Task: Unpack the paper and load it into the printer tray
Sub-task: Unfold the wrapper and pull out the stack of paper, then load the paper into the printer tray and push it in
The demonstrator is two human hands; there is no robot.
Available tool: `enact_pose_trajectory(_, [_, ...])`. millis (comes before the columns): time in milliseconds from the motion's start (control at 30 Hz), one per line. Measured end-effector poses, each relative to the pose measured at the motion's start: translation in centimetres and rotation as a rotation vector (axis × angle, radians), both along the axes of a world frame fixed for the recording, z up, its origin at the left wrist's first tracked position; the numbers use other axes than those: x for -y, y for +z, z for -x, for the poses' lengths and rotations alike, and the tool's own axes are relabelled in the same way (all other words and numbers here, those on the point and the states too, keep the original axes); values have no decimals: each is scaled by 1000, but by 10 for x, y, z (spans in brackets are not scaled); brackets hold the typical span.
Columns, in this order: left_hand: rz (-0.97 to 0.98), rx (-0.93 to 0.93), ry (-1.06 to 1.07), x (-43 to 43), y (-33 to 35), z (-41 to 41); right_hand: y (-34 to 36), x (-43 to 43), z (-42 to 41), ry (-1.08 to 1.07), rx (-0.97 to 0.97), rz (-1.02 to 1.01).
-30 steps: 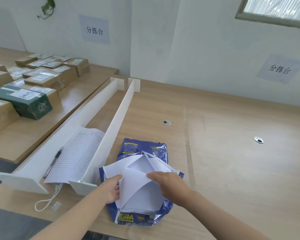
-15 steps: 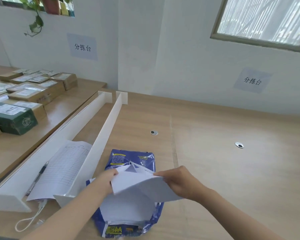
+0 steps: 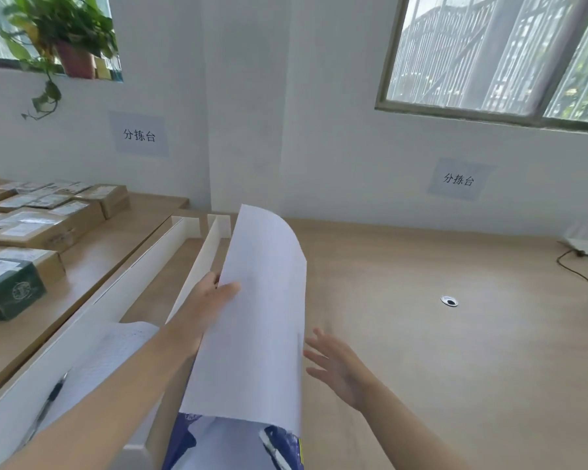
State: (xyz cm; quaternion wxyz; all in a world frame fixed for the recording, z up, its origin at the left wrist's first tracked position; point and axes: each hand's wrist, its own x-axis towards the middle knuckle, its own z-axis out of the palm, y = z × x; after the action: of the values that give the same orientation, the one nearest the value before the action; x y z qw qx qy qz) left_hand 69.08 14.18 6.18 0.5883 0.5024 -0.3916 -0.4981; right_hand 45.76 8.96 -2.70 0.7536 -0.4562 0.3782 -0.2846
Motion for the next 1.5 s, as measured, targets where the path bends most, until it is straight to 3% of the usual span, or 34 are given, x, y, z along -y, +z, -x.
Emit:
enact_pose_trajectory(167, [51, 81, -79, 3, -10, -3, 3, 9, -18, -112, 95, -32])
enact_pose_trajectory(267, [56, 98, -99, 13, -17, -9, 4, 16, -10, -254, 104, 52])
enact_pose_trajectory(533, [99, 289, -226, 59, -62, 16, 9, 14, 33, -541, -28, 198])
enact_pose_trajectory(700, [55, 247, -329, 75, -85, 53, 2, -4, 68, -717, -119, 210])
enact_pose_trajectory(1200, [-10, 283, -635, 95, -88, 220, -2, -51, 213, -1054, -128, 155])
enact_pose_trajectory(1500, [19, 294, -703, 92, -57, 410, 27, -74, 388, -1154, -87, 213])
